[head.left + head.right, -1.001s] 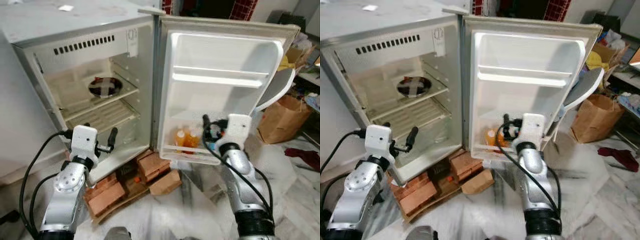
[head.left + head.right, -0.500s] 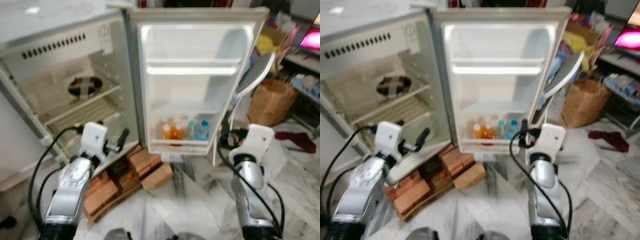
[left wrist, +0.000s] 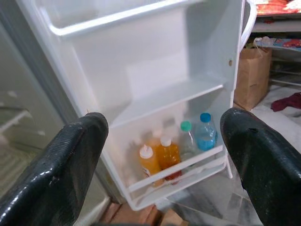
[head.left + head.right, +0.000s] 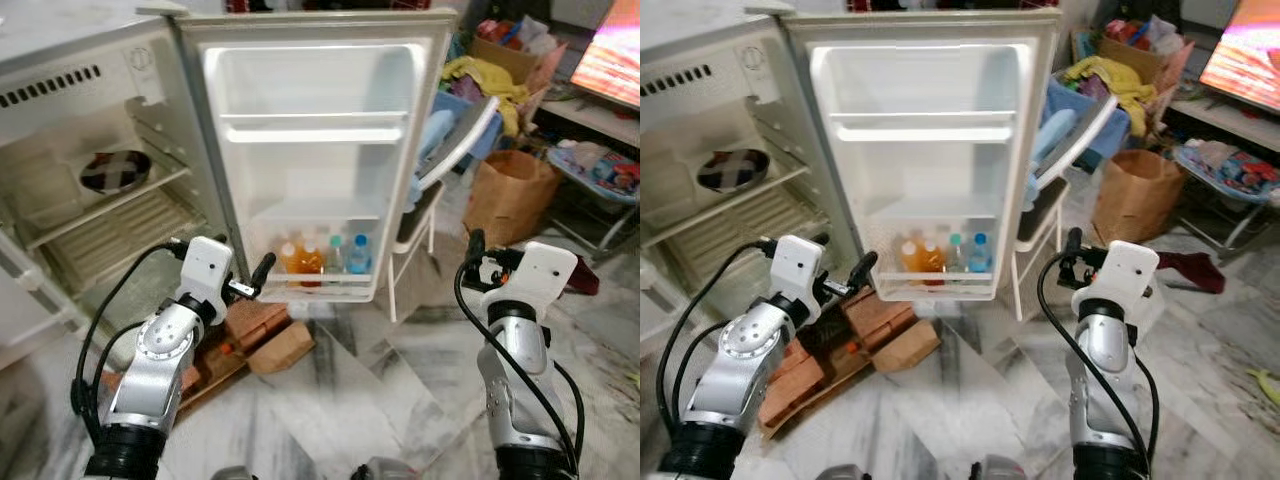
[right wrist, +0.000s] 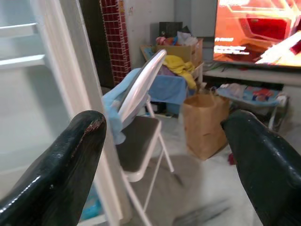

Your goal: Restocking fridge

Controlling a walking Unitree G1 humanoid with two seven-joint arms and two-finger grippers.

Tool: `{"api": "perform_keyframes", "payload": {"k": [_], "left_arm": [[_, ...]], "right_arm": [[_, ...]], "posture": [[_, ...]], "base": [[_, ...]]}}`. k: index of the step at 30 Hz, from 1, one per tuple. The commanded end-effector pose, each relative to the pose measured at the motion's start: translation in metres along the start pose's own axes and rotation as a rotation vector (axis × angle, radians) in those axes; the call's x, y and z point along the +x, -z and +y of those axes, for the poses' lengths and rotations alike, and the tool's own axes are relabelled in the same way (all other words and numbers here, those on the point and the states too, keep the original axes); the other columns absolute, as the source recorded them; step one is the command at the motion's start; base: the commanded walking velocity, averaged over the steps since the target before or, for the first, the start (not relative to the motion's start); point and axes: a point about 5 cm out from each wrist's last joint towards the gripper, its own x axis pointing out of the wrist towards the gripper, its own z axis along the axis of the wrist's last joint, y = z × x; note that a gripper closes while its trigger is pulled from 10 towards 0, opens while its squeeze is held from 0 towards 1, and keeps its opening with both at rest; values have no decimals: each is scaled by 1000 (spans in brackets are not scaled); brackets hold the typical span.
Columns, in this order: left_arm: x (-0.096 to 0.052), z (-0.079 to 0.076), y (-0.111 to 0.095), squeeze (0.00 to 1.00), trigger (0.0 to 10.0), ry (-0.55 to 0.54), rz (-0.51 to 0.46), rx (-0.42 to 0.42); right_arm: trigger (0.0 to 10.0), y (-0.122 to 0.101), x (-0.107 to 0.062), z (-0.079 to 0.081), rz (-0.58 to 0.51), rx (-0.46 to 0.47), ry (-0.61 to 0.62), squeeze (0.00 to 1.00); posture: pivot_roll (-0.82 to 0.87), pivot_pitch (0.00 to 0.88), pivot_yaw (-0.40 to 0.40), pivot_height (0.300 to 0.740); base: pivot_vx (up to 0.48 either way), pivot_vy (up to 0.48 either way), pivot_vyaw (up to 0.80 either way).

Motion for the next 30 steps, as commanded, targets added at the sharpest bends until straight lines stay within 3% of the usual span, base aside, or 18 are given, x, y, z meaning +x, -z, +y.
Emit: {"api": "perform_keyframes", "payload": {"k": [1,5,8,11,19,30], "left_arm": [[-1,7,2,0,10000,-21,7,17],[-1,12,1,0,10000,-86,-3,19],[-7,22,3,0,10000,-232,5,10],[-12,23,5,0,10000,-273,13,6],[-48,31,9,0,10000,-509,18,57],[-52,23,9,0,10000,-470,39,54]], "right_arm": [[10000,-8,2,8,-28,6,-20,0],[10000,-6,2,13,-17,12,-51,0],[10000,-7,3,16,-17,14,-70,0],[10000,-8,4,17,-16,13,-78,0],[10000,-6,-2,3,-4,-23,-98,0],[10000,-6,-3,5,11,-23,-157,0]], "posture": [[-86,0,14,740],[-69,0,-3,740],[-49,0,-32,740],[-46,0,-38,740],[-39,0,-49,740],[-36,0,-56,740]], "base": [[0,0,0],[0,-186,-503],[0,-358,-660],[0,-186,-163],[0,0,0],[0,0,0]]}}
